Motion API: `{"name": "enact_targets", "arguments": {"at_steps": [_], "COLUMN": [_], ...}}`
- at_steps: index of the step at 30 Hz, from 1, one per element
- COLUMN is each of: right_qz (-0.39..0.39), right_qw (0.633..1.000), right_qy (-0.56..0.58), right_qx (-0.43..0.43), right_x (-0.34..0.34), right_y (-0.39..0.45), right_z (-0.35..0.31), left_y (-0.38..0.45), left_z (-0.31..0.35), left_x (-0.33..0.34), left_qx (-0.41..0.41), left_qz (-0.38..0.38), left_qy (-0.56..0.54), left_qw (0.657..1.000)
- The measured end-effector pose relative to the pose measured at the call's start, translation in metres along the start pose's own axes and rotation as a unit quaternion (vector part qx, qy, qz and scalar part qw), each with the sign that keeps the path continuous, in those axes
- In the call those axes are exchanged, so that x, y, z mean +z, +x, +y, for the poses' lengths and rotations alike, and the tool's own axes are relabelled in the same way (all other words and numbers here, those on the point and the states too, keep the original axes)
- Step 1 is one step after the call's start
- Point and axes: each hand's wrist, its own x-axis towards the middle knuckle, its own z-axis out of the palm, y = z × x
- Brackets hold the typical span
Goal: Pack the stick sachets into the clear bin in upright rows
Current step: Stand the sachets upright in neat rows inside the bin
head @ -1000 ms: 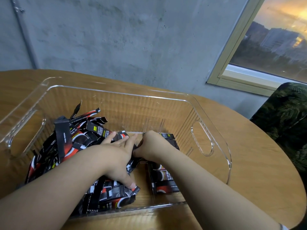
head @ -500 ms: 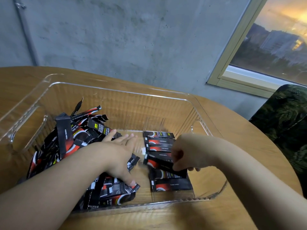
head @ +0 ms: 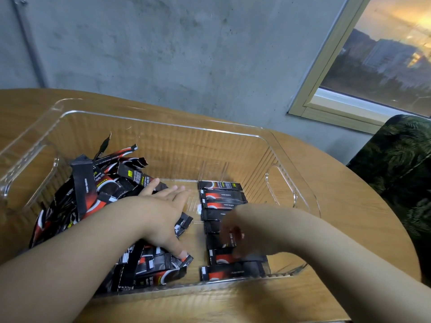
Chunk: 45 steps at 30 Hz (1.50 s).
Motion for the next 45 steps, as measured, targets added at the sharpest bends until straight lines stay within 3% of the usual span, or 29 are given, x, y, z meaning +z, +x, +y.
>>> {"name": "enact_targets", "arguments": {"at_steps": [2, 4, 12, 17, 20, 26, 33, 39, 45], "right_qz": [-0.006, -0.029, -0.075, 0.003, 0.069, 0.010, 0.001, 0.085, 0.091], "right_qw": [0.991, 0.981, 0.985, 0.985, 0.993, 0.997, 0.997, 0.993, 0.992], "right_qy": [0.115, 0.161, 0.141, 0.165, 0.095, 0.049, 0.044, 0.026, 0.025], "right_qx": [-0.062, -0.100, -0.060, -0.044, 0.009, 0.065, 0.066, 0.079, 0.087], "right_x": [0.001, 0.007, 0.009, 0.009, 0.008, 0.020, 0.028, 0.030, 0.032], "right_y": [0.003, 0.006, 0.001, -0.003, -0.008, -0.012, -0.008, -0.002, 0.004], "right_z": [-0.006, -0.012, -0.005, -0.003, 0.005, 0.001, 0.004, 0.004, 0.005], "left_y": [0.001, 0.001, 0.001, 0.000, -0.001, -0.001, -0.002, -0.002, -0.002], "left_z": [-0.001, -0.001, -0.001, 0.001, 0.001, 0.001, 0.000, 0.001, 0.000], "left_x": [0.001, 0.003, 0.001, 0.000, -0.001, -0.001, -0.001, -0.001, -0.001], "left_qx": [-0.001, -0.002, -0.001, -0.002, -0.001, 0.001, 0.003, 0.004, 0.006], "left_qz": [0.004, 0.007, 0.004, 0.001, -0.003, -0.003, -0.003, -0.003, 0.000], "left_qy": [0.002, 0.006, 0.000, -0.001, -0.003, -0.001, -0.006, -0.010, -0.012], "left_qw": [1.000, 1.000, 1.000, 1.000, 1.000, 1.000, 1.000, 1.000, 1.000]}}
